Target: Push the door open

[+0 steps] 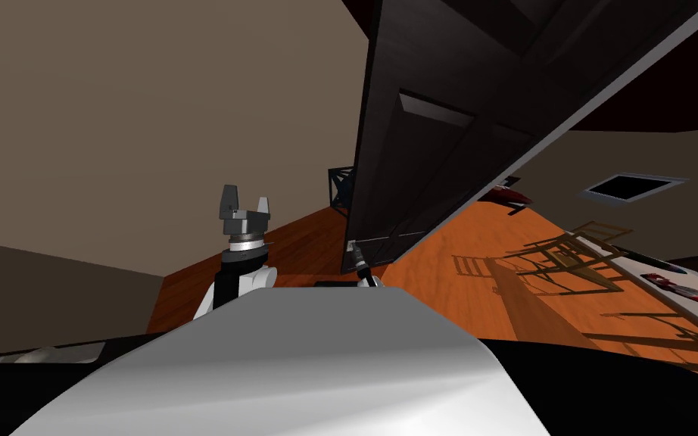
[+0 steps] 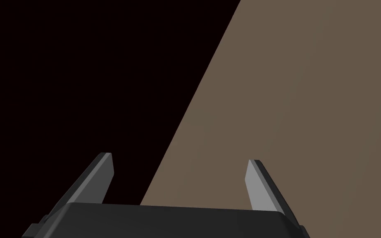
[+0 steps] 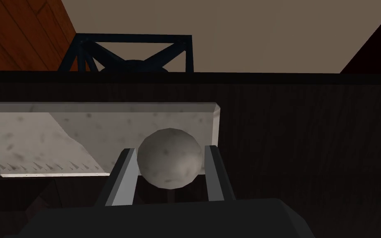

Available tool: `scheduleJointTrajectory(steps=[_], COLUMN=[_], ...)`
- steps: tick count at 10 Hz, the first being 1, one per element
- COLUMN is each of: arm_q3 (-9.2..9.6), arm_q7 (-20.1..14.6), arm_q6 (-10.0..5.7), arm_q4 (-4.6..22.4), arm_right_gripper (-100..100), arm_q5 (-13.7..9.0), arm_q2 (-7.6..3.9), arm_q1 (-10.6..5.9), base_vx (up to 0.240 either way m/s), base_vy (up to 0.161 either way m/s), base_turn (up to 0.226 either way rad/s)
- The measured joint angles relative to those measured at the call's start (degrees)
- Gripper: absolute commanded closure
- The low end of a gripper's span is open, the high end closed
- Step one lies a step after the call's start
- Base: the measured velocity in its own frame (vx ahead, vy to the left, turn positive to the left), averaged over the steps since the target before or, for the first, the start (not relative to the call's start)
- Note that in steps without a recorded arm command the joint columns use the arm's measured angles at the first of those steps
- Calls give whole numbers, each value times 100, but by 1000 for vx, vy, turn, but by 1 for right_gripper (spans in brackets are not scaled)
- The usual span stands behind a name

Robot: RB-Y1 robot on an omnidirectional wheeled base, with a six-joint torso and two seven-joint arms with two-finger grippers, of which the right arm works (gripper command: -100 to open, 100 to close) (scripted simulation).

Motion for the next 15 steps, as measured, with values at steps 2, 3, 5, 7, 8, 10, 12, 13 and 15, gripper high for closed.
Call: scheduleJointTrajectory(steps=[2,3,5,7,8,10,12,13,15], arm_q3=[-143,-221,-410,-619,-642,-611,-598,-591,-579], arm_q7=[56,49,92,164,170,159,154,151,147], arm_q6=[45,48,58,89,104,118,112,129,153], arm_q4=[33,22,33,38,-16,-40,-55,-100,-163], arm_right_gripper=[100,100,100,-100,-100,-100,-100,-100,-100], arm_q5=[-51,-83,-150,-224,-239,-237,-245,-251,-260], arm_q2=[13,-46,-72,-55,-64,-52,-33,-16,20], arm_q1=[-7,13,2,-17,-14,17,40,65,102], base_vx=[139,127,179,76,-169,-221,-219,-220,-155], base_vy=[117,134,149,125,0,-23,10,33,26], base_turn=[-80,-74,-92,-101,-12,-23,-57,-45,-21])
